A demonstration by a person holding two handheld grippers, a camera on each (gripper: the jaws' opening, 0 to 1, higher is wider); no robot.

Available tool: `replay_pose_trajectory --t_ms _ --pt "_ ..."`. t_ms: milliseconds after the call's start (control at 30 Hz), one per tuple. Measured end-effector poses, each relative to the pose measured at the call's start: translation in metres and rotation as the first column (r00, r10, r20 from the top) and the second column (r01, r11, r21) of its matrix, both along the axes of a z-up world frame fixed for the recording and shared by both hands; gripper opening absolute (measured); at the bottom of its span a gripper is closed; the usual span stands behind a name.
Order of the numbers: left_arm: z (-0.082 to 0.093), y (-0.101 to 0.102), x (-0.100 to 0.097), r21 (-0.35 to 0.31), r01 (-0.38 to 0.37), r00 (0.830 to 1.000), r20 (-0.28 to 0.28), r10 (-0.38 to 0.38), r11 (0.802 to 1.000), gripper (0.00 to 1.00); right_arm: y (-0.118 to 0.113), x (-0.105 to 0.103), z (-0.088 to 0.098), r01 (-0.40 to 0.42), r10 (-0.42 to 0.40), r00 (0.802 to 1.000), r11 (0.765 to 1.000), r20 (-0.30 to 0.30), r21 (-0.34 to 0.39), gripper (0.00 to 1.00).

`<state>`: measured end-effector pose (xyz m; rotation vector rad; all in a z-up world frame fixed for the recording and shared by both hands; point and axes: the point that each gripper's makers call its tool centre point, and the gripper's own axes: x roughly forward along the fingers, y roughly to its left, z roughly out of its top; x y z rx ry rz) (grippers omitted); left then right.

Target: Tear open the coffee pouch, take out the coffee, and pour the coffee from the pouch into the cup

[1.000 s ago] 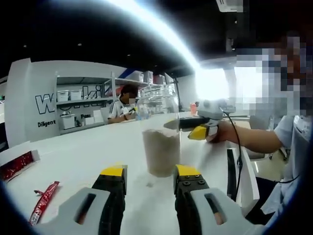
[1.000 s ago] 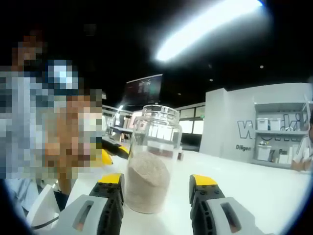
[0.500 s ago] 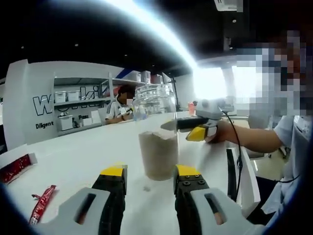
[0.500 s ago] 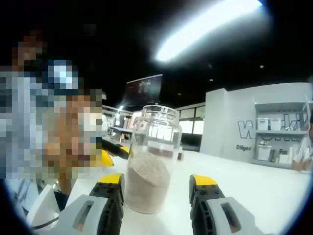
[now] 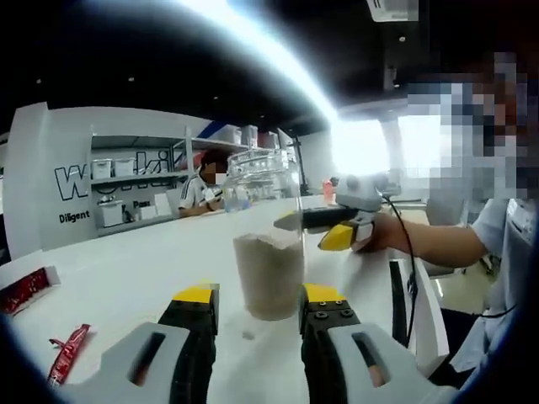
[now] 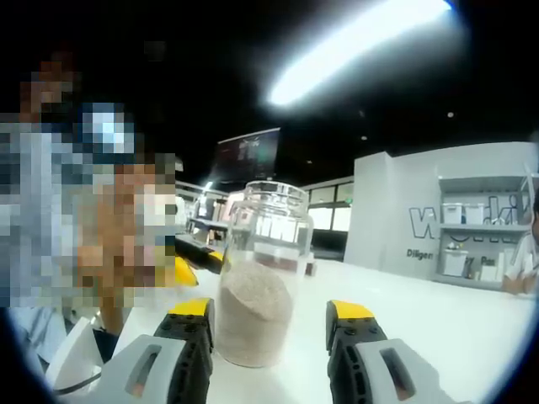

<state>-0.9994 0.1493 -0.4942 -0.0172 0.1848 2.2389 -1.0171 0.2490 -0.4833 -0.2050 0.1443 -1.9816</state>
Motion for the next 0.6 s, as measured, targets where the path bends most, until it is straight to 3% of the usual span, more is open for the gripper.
replay_pose_trajectory --t_ms 600 --pt "-0.0031 0.0114 -0.0018 0.003 0.021 1.000 -0.008 -0.021 1.000 0.40 -0.0003 0.0009 0.0002 -0.004 0.004 1.000 1.000 0.002 -0.004 0.54"
